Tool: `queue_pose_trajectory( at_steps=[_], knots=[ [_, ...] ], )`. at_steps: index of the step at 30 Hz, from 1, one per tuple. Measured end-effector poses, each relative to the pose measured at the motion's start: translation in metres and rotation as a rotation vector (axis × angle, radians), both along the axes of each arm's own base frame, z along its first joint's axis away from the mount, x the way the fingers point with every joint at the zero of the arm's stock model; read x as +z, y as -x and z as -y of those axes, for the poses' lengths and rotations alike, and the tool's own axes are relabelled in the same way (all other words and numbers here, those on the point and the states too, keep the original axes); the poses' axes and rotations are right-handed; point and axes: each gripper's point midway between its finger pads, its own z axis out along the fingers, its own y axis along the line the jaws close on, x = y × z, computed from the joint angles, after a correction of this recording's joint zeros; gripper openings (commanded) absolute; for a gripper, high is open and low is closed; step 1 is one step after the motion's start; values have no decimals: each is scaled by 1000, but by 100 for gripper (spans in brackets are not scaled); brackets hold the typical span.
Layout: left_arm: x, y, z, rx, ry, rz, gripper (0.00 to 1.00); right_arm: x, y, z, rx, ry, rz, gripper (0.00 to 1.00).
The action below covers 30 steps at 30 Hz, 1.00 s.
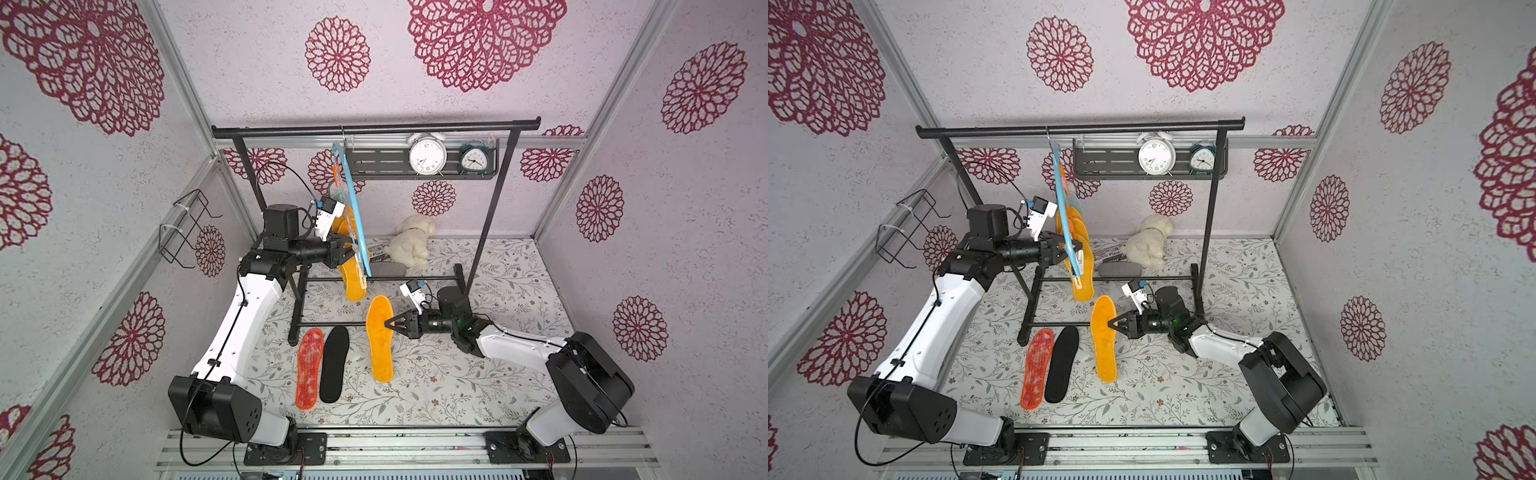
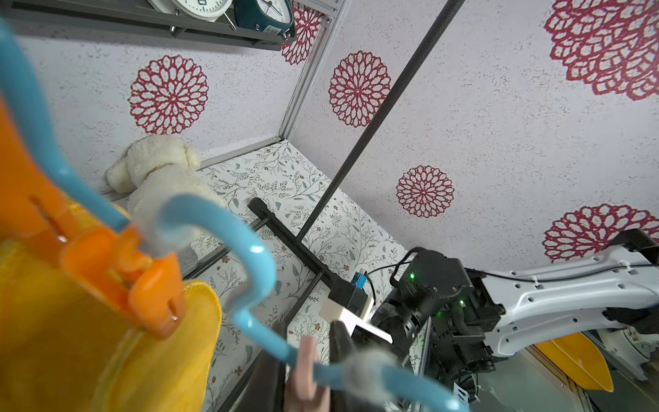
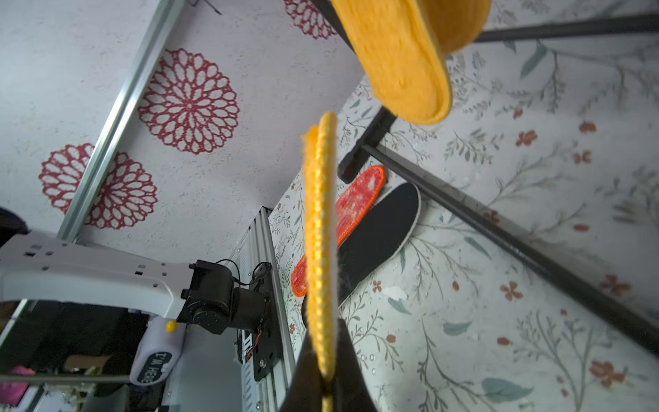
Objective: Take the shoe insoles off the hanger
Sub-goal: Place the insole at the center of the board.
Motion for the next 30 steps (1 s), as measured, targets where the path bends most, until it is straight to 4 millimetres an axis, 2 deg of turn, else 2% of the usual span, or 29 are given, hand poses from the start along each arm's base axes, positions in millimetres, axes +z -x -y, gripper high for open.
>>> queue_pose_trajectory(
  at_steps=[4, 9, 15, 21, 26, 30],
  knots=[
    [-1, -1, -1, 6, -4, -2, 1, -29, 7, -9, -66, 57, -178, 0],
    [-2, -2, -1, 12, -8, -1, 0, -79, 10, -27, -129, 157, -367, 0],
    [-2, -2, -2, 18, -11, 0, 0, -117, 8, -43, -169, 213, -518, 0],
    [-2, -3, -2, 21, -13, 1, 0, -127, -1, -60, -172, 225, -570, 0],
    [-2, -2, -3, 21, -14, 1, 0, -134, -2, -65, -168, 240, -594, 0],
    [-2, -2, -3, 22, -15, 2, 0, -138, 1, -67, -162, 256, -619, 14]
  ],
)
